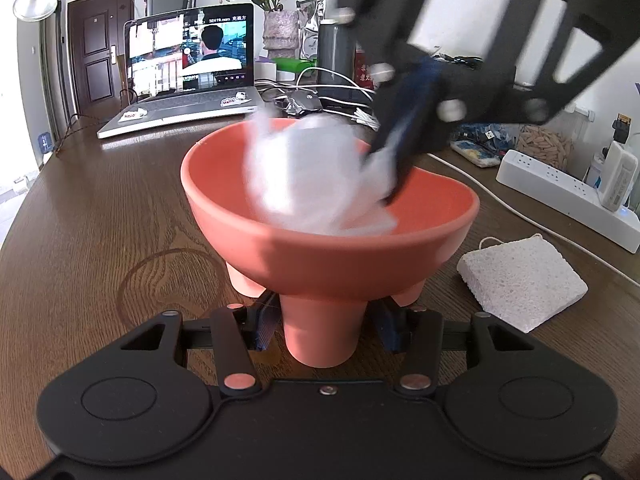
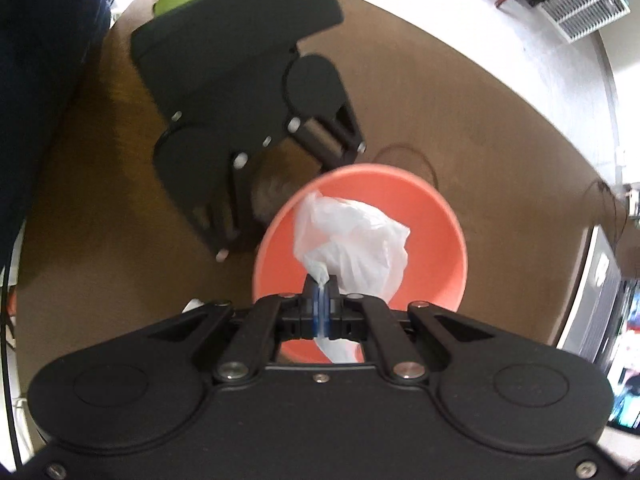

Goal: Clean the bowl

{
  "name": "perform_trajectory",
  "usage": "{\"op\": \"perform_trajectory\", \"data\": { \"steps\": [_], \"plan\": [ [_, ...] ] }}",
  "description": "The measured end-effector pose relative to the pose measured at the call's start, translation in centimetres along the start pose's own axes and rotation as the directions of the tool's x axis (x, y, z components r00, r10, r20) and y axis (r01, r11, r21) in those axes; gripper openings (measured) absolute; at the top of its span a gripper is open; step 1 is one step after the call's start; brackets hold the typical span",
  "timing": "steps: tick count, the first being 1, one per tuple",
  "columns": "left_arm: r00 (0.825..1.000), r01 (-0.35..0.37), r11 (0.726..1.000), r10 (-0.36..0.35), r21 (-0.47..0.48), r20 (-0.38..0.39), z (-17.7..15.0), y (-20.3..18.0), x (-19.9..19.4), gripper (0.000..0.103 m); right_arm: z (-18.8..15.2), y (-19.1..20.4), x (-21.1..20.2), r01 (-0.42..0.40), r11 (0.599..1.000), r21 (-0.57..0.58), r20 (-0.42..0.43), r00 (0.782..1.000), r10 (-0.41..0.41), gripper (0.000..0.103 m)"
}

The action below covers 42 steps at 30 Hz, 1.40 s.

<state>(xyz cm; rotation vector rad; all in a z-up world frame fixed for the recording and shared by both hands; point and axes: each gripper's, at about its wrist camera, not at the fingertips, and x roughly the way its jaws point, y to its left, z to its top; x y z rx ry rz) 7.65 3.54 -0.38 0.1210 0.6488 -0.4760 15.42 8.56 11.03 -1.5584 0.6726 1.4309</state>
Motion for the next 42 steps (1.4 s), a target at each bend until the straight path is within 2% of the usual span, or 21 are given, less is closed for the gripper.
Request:
{"op": "perform_trajectory", "data": {
  "steps": [5, 13, 20, 27, 31, 35, 42],
  "plan": [
    [1.000, -0.001, 1.000, 0.001, 0.002, 0.000, 0.0, -0.1, 0.0, 0.049, 1.2, -2.1, 0.3, 0.038, 0.999, -0.015, 0.008, 0.999, -0.038, 0.003],
    [1.000, 0.000, 1.000, 0.000, -0.001, -0.001, 0.1, -0.1, 0.0, 0.049, 0.4, -5.5, 0.4, 0.106, 0.994, 0.006, -0.028, 0.994, -0.106, 0.003],
    [1.000, 0.001, 1.000, -0.001, -0.002, -0.001, 0.1, 0.0, 0.1, 0.049, -1.3, -4.4, 0.5, 0.076, 0.997, -0.008, -0.087, 0.993, -0.077, 0.003],
    [1.000, 0.002, 1.000, -0.002, -0.002, 0.000, 0.1, 0.0, 0.1, 0.049, -2.5, -2.3, 1.2, 0.012, 1.000, -0.003, -0.121, 0.993, -0.012, 0.003],
    [1.000, 0.002, 1.000, -0.002, -0.002, 0.000, 0.1, -0.1, 0.2, 0.049, -1.8, -0.8, 0.7, -0.029, 0.999, -0.029, -0.097, 0.995, 0.026, 0.003],
    [1.000, 0.003, 1.000, -0.003, -0.003, -0.001, 0.1, -0.1, 0.2, 0.049, -0.3, 0.0, -0.2, -0.036, 0.999, -0.033, -0.032, 0.999, 0.035, 0.003],
    [1.000, 0.001, 1.000, -0.001, 0.000, -0.001, 0.1, -0.1, 0.2, 0.049, 1.5, -1.2, 0.7, 0.018, 0.999, -0.049, 0.008, 1.000, -0.017, 0.003]
  ]
}}
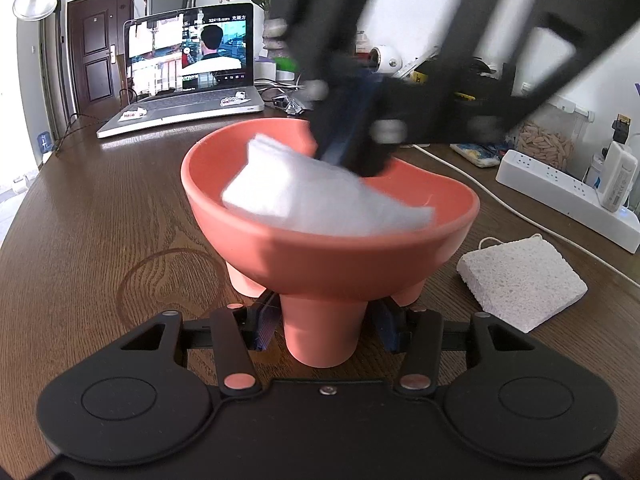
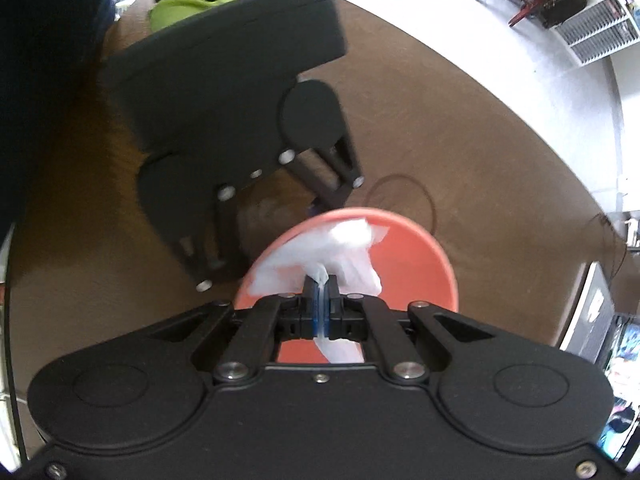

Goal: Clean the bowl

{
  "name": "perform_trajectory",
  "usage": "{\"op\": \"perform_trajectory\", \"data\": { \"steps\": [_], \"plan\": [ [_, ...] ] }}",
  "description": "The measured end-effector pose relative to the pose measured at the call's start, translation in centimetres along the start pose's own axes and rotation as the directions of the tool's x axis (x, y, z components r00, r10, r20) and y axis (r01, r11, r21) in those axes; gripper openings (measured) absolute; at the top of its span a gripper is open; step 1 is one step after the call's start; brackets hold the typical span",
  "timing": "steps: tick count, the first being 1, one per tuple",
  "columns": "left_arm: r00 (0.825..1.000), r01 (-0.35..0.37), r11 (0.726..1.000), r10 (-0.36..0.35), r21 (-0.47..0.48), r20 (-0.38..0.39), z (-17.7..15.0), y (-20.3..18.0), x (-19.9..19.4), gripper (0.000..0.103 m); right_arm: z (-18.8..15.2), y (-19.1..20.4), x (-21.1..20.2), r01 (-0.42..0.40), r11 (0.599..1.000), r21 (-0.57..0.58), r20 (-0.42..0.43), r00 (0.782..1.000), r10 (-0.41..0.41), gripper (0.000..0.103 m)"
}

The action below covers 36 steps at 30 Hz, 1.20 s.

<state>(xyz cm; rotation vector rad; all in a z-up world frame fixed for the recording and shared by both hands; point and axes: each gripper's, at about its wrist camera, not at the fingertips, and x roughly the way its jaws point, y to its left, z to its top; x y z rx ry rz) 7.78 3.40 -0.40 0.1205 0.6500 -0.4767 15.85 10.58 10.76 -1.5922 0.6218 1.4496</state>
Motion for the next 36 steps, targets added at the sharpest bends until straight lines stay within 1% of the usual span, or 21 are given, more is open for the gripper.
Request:
{"op": "perform_trajectory", "data": {
  "steps": [4, 8, 10, 13, 16, 18, 20, 22, 24, 26, 28, 29, 31, 33, 36],
  "plan": [
    [1.000, -0.001, 1.000, 0.001, 0.001, -0.001, 0.0, 0.0, 0.0, 0.049, 0.6, -1.4, 1.2, 0.039, 0.999, 0.012, 0.004, 0.999, -0.039, 0.003],
    [1.000, 0.000, 1.000, 0.000, 0.001, -0.001, -0.1, 0.0, 0.0, 0.049, -0.2, -2.6, 2.6, 0.068, 0.996, 0.054, -0.024, 0.998, -0.066, 0.003],
    [1.000, 0.000, 1.000, 0.000, 0.001, -0.001, -0.1, 0.0, 0.0, 0.049, -1.3, -3.2, 3.2, 0.081, 0.993, 0.089, -0.055, 0.996, -0.076, 0.003],
    [1.000, 0.001, 1.000, -0.001, 0.000, -0.001, -0.1, 0.1, 0.0, 0.049, -2.7, -3.3, 3.4, 0.085, 0.988, 0.129, -0.078, 0.994, -0.075, 0.003],
    [1.000, 0.003, 1.000, -0.003, -0.002, -0.001, -0.1, 0.2, 0.0, 0.049, -3.8, -2.6, 3.0, 0.069, 0.986, 0.152, -0.090, 0.994, -0.056, 0.003],
    [1.000, 0.003, 1.000, -0.003, -0.002, 0.000, -0.1, 0.3, 0.0, 0.049, -4.1, -1.8, 2.6, 0.058, 0.987, 0.148, -0.092, 0.995, -0.044, 0.003],
    [1.000, 0.003, 1.000, -0.003, -0.001, 0.000, -0.1, 0.3, 0.0, 0.049, -4.2, -0.6, 1.7, 0.027, 0.989, 0.144, -0.080, 0.997, -0.015, 0.003],
    [1.000, 0.003, 1.000, -0.003, -0.001, 0.000, -0.1, 0.3, 0.0, 0.049, -3.9, 0.3, 0.9, 0.020, 0.993, 0.119, -0.061, 0.998, -0.012, 0.003],
    [1.000, 0.003, 1.000, -0.003, -0.001, 0.000, -0.1, 0.3, -0.1, 0.049, -3.6, 0.8, 0.0, 0.043, 0.996, 0.081, -0.041, 0.998, -0.040, 0.003],
    [1.000, 0.003, 1.000, -0.003, -0.001, 0.000, -0.1, 0.2, -0.1, 0.049, -3.0, 0.5, -1.2, 0.078, 0.995, 0.057, -0.014, 0.997, -0.077, 0.003],
    [1.000, 0.002, 1.000, -0.002, -0.001, -0.001, -0.1, 0.2, -0.1, 0.049, -1.8, -0.8, -2.1, 0.135, 0.991, 0.014, 0.021, 0.991, -0.135, 0.003],
    [1.000, 0.002, 1.000, -0.002, -0.001, -0.001, -0.1, 0.2, -0.1, 0.049, -1.6, -0.8, -2.1, 0.139, 0.990, 0.007, 0.024, 0.990, -0.139, 0.003],
    [1.000, 0.002, 1.000, -0.002, -0.001, -0.001, -0.1, 0.2, -0.1, 0.049, 0.6, -2.1, -1.9, 0.167, 0.984, -0.062, 0.052, 0.985, -0.164, 0.003],
    [1.000, 0.002, 1.000, -0.002, 0.000, -0.001, -0.1, 0.2, -0.1, 0.049, 1.6, -2.5, -2.3, 0.162, 0.982, -0.098, 0.061, 0.986, -0.156, 0.003],
    [1.000, 0.001, 1.000, -0.001, 0.000, -0.001, -0.1, 0.2, -0.1, 0.049, 3.2, -2.5, -1.2, 0.146, 0.969, -0.201, 0.064, 0.989, -0.136, 0.003]
  ]
}}
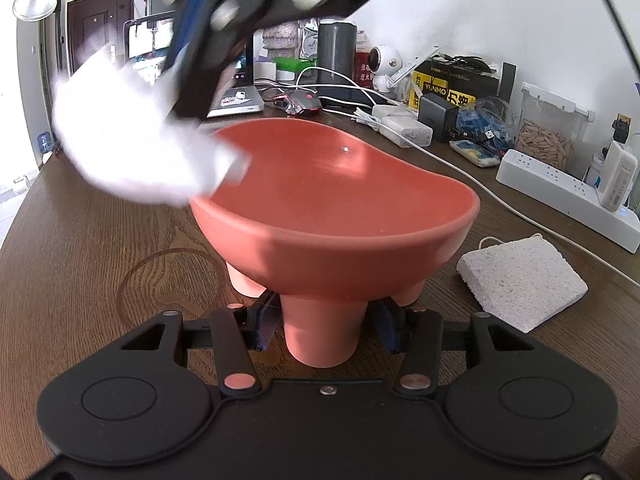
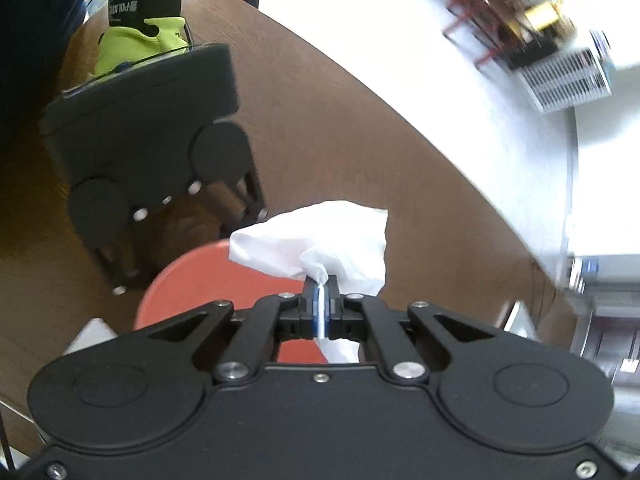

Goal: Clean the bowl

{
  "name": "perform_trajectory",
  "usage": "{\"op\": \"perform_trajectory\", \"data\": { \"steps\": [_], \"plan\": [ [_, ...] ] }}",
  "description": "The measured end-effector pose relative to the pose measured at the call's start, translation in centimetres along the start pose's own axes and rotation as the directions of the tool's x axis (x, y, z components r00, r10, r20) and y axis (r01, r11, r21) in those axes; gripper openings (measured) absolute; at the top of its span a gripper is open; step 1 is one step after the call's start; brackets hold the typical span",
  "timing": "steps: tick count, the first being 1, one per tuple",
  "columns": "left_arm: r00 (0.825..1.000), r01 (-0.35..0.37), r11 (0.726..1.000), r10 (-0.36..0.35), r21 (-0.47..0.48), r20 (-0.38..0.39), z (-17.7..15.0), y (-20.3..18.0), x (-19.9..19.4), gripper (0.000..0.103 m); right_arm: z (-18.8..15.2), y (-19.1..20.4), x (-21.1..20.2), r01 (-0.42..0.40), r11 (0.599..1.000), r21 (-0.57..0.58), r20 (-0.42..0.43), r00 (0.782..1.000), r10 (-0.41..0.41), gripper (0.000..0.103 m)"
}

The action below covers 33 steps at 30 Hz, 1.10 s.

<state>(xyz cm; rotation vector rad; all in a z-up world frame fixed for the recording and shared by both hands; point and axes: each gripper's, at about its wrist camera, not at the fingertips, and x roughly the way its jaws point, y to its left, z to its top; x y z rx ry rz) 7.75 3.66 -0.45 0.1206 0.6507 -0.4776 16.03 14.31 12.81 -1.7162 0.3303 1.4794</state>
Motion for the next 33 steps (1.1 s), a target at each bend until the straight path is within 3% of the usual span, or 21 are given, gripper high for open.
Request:
{"op": "perform_trajectory", "data": {
  "steps": [4, 8, 19, 33],
  "plan": [
    [1.000, -0.001, 1.000, 0.001, 0.001, 0.000, 0.0, 0.0, 0.0, 0.049, 0.1, -1.1, 2.5, -0.016, 0.998, -0.055, -0.041, 0.999, 0.013, 0.003],
    [1.000, -0.003, 1.000, 0.003, 0.002, 0.000, 0.1, -0.2, 0.0, 0.049, -0.7, -2.1, 3.8, -0.026, 0.999, -0.037, -0.087, 0.996, 0.023, 0.003],
    [1.000, 0.000, 1.000, 0.000, -0.001, 0.000, 0.1, -0.1, 0.2, 0.049, -4.4, -3.1, 6.3, -0.048, 0.997, 0.068, -0.183, 0.981, 0.059, 0.003],
    [1.000, -0.001, 1.000, 0.001, -0.001, 0.000, 0.1, 0.0, 0.1, 0.049, -6.9, -1.5, 8.7, -0.083, 0.978, 0.193, -0.236, 0.963, 0.129, 0.003]
  ]
}}
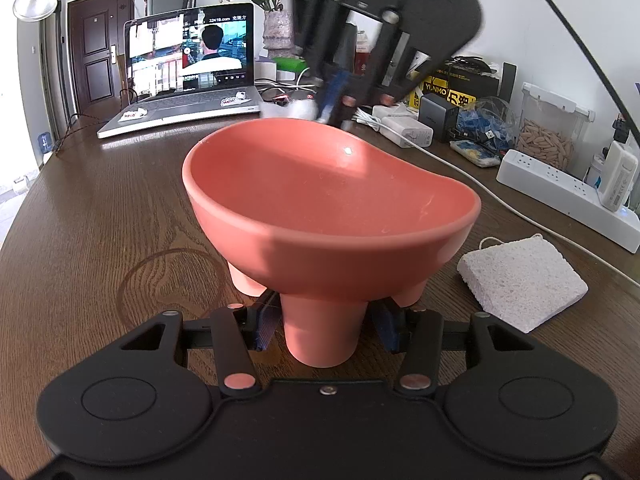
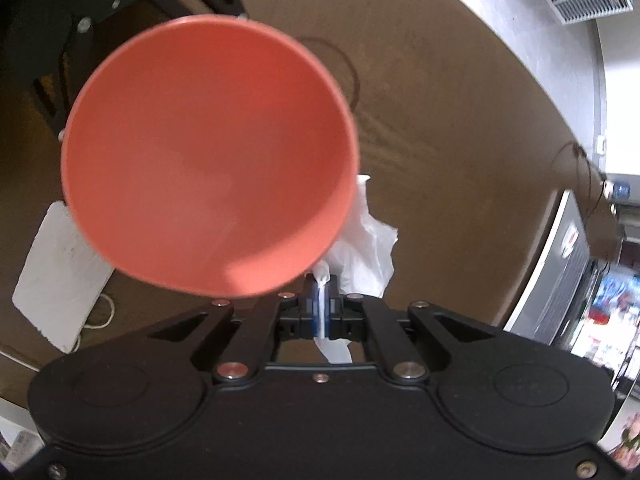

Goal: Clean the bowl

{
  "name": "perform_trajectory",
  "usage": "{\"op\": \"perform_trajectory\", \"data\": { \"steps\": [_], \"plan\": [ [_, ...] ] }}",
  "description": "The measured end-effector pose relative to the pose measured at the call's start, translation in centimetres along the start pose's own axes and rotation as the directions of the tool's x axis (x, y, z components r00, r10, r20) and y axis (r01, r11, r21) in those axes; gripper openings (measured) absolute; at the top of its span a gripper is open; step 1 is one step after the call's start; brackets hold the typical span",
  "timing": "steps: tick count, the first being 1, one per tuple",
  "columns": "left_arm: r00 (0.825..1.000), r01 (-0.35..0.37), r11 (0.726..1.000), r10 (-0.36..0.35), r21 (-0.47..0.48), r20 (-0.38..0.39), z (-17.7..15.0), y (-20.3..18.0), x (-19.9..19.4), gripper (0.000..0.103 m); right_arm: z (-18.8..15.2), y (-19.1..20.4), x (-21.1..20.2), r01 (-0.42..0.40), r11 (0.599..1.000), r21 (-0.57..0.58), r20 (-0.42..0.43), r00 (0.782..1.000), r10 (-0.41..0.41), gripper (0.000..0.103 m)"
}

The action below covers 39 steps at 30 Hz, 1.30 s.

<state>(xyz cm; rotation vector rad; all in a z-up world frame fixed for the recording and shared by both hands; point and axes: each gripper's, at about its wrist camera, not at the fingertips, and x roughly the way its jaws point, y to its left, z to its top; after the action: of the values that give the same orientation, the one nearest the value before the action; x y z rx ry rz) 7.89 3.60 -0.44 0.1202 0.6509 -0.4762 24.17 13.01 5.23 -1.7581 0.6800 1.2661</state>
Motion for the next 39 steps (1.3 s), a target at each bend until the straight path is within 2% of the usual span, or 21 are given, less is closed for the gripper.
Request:
{"op": "perform_trajectory", "data": {
  "steps": [10, 18, 26, 36, 37, 39],
  "plan": [
    [1.000, -0.002, 1.000, 0.002, 0.000, 0.002, 0.0, 0.0, -0.1, 0.049, -0.7, 2.3, 0.7, -0.057, 0.997, 0.045, -0.027, 0.998, 0.058, 0.003],
    [1.000, -0.003, 1.000, 0.003, 0.001, 0.002, 0.1, 0.0, -0.1, 0.049, 1.0, 5.3, -0.6, -0.101, 0.995, 0.008, 0.002, 0.995, 0.101, 0.003],
    [1.000, -0.007, 1.000, 0.007, 0.007, 0.002, 0.1, -0.1, -0.1, 0.049, 5.1, 7.4, -3.8, -0.116, 0.991, -0.059, 0.112, 0.986, 0.122, 0.003],
    [1.000, -0.009, 1.000, 0.009, 0.008, 0.002, 0.1, -0.2, -0.1, 0.049, 9.9, 5.9, -5.7, -0.083, 0.991, -0.108, 0.209, 0.972, 0.104, 0.002],
    [1.000, -0.009, 1.000, 0.009, 0.008, 0.002, 0.1, -0.2, -0.1, 0.049, 10.1, 5.8, -5.9, -0.074, 0.990, -0.116, 0.216, 0.971, 0.098, 0.002],
    [1.000, -0.008, 1.000, 0.008, 0.008, 0.002, 0.1, -0.2, -0.1, 0.049, 7.9, 7.1, -6.9, -0.065, 0.991, -0.116, 0.233, 0.968, 0.090, 0.002]
  ]
}}
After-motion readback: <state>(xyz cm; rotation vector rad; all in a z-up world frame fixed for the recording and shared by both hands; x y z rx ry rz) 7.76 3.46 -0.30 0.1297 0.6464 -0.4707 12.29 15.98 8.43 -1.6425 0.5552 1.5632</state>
